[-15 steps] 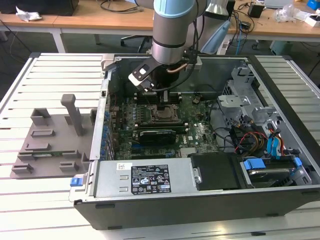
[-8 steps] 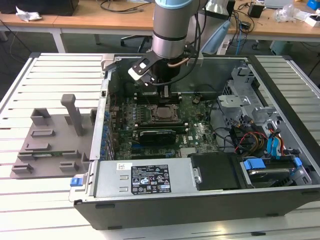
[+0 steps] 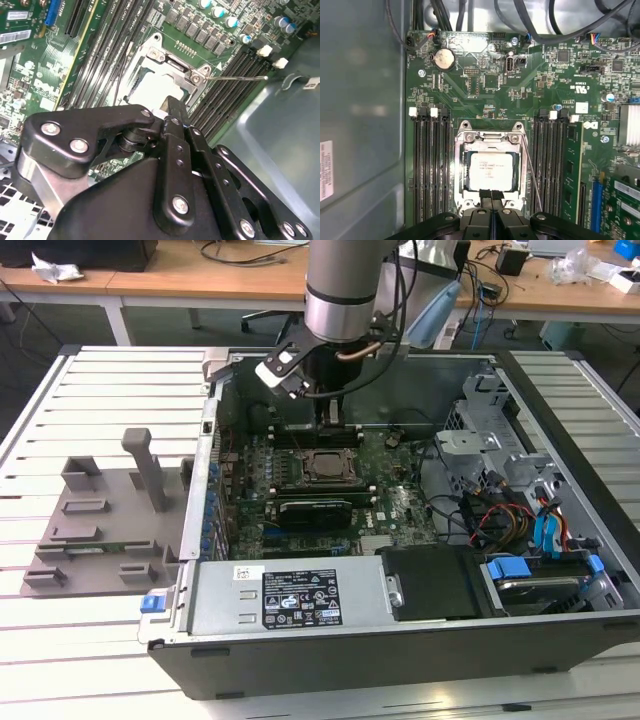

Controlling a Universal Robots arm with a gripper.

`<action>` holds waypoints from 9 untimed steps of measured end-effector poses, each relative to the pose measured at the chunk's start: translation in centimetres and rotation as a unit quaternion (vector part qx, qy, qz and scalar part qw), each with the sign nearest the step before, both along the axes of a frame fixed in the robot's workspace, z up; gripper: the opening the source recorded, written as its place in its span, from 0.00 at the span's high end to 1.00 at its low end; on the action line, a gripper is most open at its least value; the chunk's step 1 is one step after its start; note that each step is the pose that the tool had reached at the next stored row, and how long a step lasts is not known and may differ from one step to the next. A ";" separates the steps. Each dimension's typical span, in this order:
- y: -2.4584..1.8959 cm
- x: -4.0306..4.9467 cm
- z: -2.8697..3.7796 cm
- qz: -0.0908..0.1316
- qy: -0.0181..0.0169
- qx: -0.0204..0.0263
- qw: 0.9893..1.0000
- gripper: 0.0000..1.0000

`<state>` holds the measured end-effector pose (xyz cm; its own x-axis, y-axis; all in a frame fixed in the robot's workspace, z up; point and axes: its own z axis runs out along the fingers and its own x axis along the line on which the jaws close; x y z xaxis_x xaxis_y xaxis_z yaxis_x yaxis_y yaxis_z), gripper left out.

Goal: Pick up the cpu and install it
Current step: 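Close the cpu cover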

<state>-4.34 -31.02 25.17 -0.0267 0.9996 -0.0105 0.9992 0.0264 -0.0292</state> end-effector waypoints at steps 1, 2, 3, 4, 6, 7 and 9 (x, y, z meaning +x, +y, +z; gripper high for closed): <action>0.00 0.00 0.17 0.000 0.000 0.000 1.000 0.89; 0.00 0.00 0.45 0.000 0.000 0.000 1.000 0.89; 0.00 0.00 0.65 0.000 0.000 0.000 1.000 0.89; 0.00 0.00 0.90 0.000 0.000 0.000 1.000 0.89; 0.00 0.00 1.32 0.000 0.000 0.000 1.000 0.89; 0.00 0.00 1.56 0.000 0.000 0.000 1.000 0.89; 0.00 0.00 2.14 0.000 0.000 0.000 1.000 0.89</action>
